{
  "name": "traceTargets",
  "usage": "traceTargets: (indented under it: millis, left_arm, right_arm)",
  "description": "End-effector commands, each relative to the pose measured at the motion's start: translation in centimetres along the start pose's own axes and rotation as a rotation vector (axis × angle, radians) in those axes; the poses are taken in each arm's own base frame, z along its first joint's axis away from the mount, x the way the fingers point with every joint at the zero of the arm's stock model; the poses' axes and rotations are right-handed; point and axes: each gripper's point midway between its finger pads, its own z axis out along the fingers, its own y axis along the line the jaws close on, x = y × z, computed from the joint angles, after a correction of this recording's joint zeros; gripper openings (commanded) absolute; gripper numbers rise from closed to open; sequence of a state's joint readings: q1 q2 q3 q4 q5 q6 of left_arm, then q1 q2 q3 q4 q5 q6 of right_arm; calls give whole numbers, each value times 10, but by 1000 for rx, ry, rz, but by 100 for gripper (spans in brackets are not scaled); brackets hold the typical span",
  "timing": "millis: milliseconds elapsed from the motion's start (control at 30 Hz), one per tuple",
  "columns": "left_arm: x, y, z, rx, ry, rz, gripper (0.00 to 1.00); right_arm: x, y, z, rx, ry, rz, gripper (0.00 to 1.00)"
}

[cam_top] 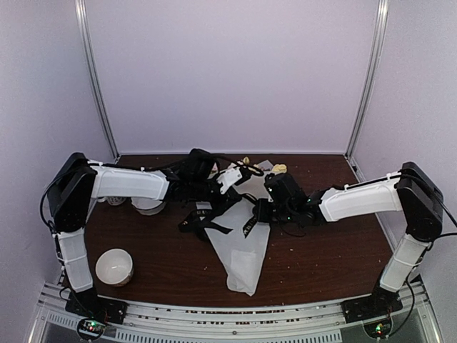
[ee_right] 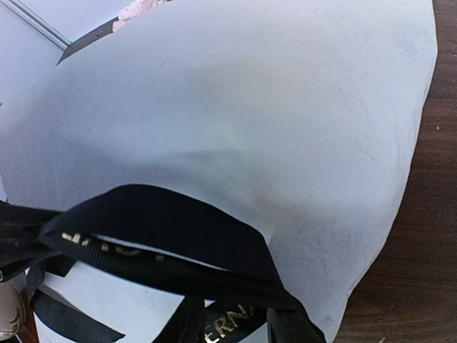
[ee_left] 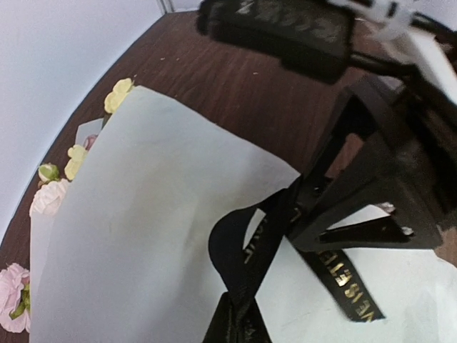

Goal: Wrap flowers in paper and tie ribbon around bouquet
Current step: Adjust the ribbon on the folded bouquet.

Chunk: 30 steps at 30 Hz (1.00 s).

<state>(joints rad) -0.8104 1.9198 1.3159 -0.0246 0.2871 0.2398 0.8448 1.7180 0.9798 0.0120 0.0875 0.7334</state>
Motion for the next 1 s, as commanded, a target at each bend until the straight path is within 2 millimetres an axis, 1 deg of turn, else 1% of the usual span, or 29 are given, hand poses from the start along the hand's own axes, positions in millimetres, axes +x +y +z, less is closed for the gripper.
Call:
traceTargets:
  millis: [0,100,233,333,433,533,700,767,800,833,967]
  left_arm:
    - [1,36,7,-160,35,-51,0]
    - [9,38,14,-167,65,-65,0]
    - [13,39,20,-162,79,-97,0]
    - [14,37,21,-157,77,-106,0]
    - [16,37,21,-157,81,-106,0]
    - [17,36,21,-156,81,-105,0]
    - [20,38,23,-166,89,-111,0]
    - [21,40,23,-176,94,-111,0]
    - [22,41,23,-182,99,-112,0]
    - [23,41,23,-185,103,-111,0]
    - [25,38,22,-170,111,-105,0]
  right_arm:
    - [-12,-9,-2,79,-37,-41,33]
    - [-12,-12,-3,101,-30,-54,36]
    - [-7,-18,3,123,-4,-56,39]
    - [-6,-22,9,138,17,-58,39]
    - [-1,-24,10,148,39,-82,39]
    - [3,-20,13,115,64,-114,38]
    - [7,-22,14,99,105,-147,38]
    - [10,-20,11,59,130,-143,37]
    - [14,-18,9,29,147,-148,37]
    - [17,-13,4,-10,159,-159,37]
    - [25,6,-25,-168,197,-199,38]
